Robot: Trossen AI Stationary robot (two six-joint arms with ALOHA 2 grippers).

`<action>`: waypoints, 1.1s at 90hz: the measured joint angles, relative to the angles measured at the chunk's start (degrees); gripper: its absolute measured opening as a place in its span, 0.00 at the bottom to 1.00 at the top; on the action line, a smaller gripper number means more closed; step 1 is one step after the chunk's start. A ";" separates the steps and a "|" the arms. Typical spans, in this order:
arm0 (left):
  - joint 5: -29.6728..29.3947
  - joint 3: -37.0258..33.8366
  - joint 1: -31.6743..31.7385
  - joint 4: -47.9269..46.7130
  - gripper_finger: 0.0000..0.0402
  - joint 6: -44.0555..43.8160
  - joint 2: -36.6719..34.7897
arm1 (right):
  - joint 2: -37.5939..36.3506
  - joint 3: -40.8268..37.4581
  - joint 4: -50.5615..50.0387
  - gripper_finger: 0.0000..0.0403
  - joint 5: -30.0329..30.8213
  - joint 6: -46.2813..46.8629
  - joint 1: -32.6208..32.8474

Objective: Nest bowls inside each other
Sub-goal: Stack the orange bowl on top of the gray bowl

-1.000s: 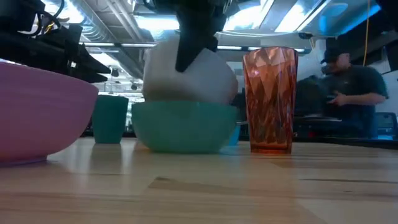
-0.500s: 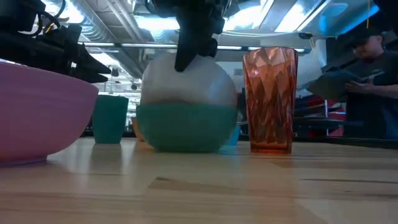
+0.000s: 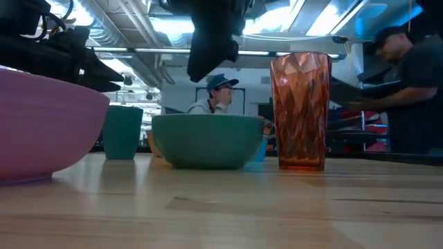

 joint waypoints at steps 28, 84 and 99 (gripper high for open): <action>3.33 0.00 0.00 -0.05 0.29 2.45 0.04 | -3.96 -0.01 0.35 0.03 3.48 -3.46 -8.16; 6.38 5.51 2.82 -1.75 0.00 12.70 3.35 | -38.87 -41.94 27.12 0.00 1.34 -5.02 -27.48; 8.99 12.21 8.41 -3.64 0.00 16.24 8.33 | -50.75 -60.72 44.23 0.00 -5.10 -4.60 -33.38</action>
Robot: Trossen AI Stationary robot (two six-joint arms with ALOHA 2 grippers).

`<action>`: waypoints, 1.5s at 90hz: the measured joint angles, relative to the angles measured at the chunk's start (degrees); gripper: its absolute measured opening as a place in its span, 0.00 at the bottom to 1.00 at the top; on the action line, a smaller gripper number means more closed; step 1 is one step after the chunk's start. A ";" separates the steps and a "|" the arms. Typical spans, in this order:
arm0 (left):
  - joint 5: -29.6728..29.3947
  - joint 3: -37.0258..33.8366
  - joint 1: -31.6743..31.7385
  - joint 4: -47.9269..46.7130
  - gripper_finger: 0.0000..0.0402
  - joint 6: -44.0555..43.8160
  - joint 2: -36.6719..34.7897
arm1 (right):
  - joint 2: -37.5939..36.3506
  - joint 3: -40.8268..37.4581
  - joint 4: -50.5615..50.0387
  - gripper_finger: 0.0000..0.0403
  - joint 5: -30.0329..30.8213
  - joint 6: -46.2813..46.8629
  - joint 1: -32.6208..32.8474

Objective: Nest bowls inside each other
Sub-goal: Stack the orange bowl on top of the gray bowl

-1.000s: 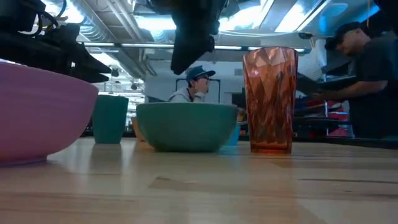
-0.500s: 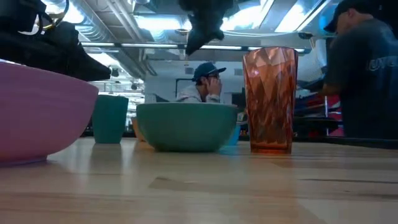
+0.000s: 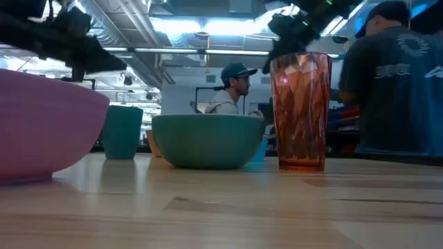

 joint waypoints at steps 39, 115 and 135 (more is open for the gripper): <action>21.81 15.26 25.07 1.65 0.00 15.16 32.57 | -2.24 -24.83 29.12 0.00 -11.67 3.41 -7.12; 25.29 39.57 23.96 -19.35 0.30 23.65 57.42 | -2.24 -47.80 63.88 0.00 -13.47 14.41 -7.03; 25.30 39.57 20.64 -20.78 0.28 27.14 59.03 | -2.24 -48.49 64.18 0.00 -13.41 10.33 -7.03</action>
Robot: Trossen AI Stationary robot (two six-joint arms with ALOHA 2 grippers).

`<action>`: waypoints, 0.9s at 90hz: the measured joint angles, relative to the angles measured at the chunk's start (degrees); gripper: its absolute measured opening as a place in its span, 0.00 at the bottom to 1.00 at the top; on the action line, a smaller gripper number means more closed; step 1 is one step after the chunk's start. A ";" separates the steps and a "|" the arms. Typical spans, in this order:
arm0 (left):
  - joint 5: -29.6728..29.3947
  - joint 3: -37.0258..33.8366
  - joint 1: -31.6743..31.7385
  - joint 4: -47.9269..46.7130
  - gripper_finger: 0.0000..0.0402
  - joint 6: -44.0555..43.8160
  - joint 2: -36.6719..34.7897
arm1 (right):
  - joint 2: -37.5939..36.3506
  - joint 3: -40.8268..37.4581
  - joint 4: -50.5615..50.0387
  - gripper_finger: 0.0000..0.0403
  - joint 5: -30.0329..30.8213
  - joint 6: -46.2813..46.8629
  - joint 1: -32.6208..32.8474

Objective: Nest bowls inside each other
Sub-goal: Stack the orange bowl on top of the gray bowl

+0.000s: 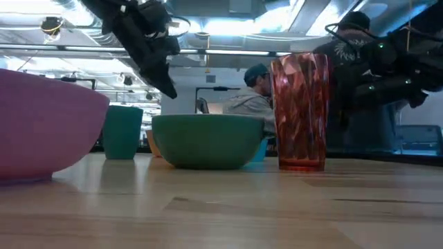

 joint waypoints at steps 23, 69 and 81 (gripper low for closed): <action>-0.15 0.00 -2.46 -2.54 0.25 1.60 5.90 | 0.00 -0.08 -1.02 0.00 -0.04 1.79 0.00; -8.04 0.00 -5.17 0.85 0.24 3.41 15.54 | 0.00 -0.10 1.24 0.00 -0.61 2.91 0.00; -8.09 0.00 -5.18 3.80 0.14 3.60 16.66 | 0.00 -0.10 1.20 0.00 -0.63 2.91 0.00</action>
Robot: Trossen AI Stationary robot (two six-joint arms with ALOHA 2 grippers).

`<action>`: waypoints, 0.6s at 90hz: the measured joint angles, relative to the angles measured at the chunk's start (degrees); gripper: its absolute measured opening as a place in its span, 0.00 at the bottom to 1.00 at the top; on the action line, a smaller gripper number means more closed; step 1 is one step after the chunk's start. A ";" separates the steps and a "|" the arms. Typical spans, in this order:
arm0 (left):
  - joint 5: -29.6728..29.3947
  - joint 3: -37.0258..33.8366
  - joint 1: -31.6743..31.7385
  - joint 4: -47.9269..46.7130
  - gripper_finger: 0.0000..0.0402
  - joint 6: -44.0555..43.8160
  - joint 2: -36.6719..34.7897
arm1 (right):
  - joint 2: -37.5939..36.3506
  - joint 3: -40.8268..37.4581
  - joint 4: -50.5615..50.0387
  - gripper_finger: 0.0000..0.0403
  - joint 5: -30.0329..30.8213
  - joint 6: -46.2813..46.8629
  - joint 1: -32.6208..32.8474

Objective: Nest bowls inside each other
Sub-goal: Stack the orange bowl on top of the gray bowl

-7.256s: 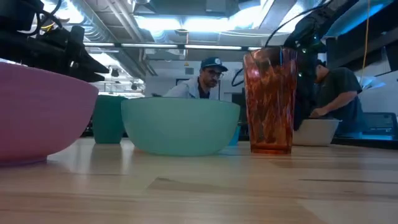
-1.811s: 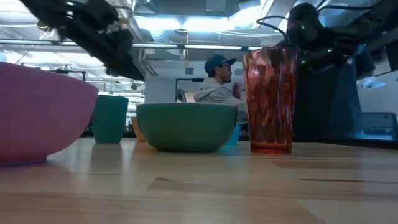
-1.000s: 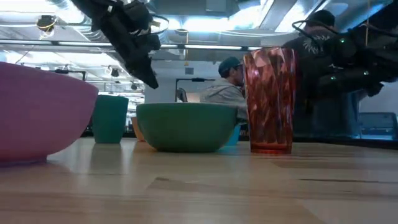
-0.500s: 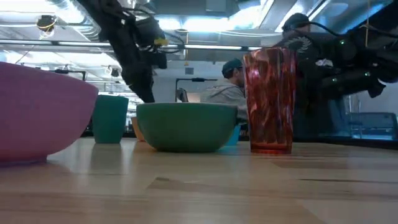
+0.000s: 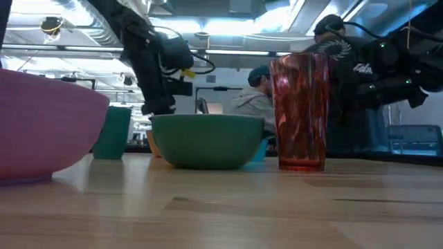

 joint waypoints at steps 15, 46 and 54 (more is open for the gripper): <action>-3.43 1.70 -0.28 -2.49 0.01 -1.28 -0.94 | 0.00 0.00 0.01 0.00 0.00 -0.01 0.00; -5.82 14.61 -11.18 -14.92 0.00 -2.52 -6.03 | 0.00 0.00 0.05 0.00 0.00 -0.02 0.00; -5.84 17.00 -15.91 -17.59 0.00 -4.23 -6.03 | 0.00 0.00 0.05 0.00 0.59 0.06 0.00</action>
